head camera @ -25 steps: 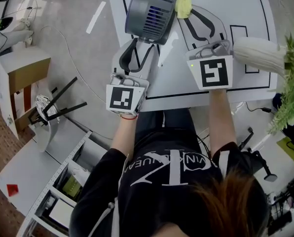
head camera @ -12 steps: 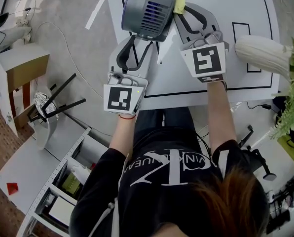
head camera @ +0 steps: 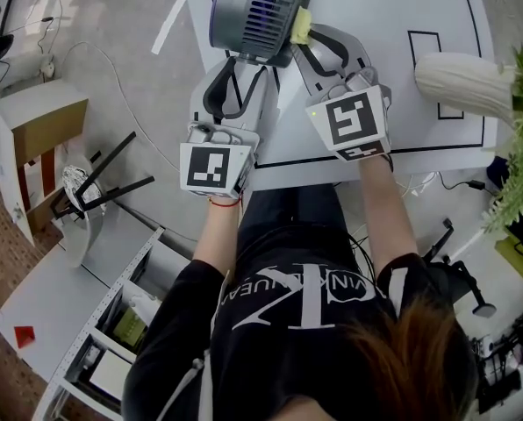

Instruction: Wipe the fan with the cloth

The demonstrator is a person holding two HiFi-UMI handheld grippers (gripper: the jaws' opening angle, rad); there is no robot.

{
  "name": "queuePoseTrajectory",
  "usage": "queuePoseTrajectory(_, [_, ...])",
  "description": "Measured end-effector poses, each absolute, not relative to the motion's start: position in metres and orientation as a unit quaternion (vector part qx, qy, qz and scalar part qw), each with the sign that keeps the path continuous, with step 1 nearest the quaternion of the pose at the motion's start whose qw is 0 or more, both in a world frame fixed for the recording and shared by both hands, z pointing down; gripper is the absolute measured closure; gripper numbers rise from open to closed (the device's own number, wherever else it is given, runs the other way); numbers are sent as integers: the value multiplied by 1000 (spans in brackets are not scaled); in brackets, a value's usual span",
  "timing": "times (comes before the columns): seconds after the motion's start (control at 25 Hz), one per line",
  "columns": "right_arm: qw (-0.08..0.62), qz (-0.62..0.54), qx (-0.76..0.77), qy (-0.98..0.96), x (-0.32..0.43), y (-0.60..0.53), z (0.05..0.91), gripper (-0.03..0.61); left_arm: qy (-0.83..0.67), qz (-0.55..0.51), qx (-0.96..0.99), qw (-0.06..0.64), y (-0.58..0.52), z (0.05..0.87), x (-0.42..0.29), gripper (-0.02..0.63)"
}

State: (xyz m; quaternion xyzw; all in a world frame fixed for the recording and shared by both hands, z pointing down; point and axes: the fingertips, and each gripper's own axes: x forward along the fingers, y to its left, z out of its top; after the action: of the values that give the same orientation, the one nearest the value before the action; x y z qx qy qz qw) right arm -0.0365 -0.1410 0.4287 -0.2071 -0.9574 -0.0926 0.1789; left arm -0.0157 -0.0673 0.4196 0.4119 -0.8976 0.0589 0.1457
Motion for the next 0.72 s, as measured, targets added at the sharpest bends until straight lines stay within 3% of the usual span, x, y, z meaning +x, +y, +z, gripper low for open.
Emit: queuePoseTrajectory(0.72, [164,-32,-215,-962,0,-114,404,512,-885,73,432,159,-69,424,-3,449])
